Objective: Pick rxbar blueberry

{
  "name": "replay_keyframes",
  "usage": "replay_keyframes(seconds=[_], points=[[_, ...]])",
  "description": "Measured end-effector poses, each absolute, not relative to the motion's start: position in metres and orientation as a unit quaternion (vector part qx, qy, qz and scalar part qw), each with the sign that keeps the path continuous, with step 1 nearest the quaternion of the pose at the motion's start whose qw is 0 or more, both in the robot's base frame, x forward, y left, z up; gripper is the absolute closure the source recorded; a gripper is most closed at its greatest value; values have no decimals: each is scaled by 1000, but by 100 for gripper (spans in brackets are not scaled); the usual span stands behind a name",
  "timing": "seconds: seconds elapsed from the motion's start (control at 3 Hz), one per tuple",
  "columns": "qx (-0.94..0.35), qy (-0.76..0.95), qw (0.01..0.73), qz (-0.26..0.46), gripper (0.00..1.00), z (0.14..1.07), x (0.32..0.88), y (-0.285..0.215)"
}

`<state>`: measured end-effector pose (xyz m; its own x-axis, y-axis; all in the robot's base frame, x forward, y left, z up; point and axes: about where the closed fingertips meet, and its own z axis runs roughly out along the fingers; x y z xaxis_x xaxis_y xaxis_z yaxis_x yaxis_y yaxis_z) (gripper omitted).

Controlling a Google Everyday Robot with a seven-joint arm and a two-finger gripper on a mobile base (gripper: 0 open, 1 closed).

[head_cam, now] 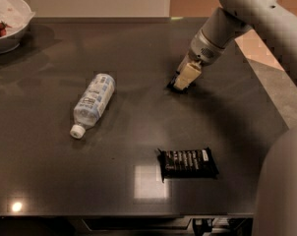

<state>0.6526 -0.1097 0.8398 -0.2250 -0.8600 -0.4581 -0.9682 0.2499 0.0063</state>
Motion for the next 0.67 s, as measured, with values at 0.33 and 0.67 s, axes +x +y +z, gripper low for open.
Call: replay_keyframes(seconds=[0.33, 0.67], points=[[-600, 760, 197, 152, 100, 857, 646, -108], [-610, 746, 219, 152, 100, 885, 637, -106]])
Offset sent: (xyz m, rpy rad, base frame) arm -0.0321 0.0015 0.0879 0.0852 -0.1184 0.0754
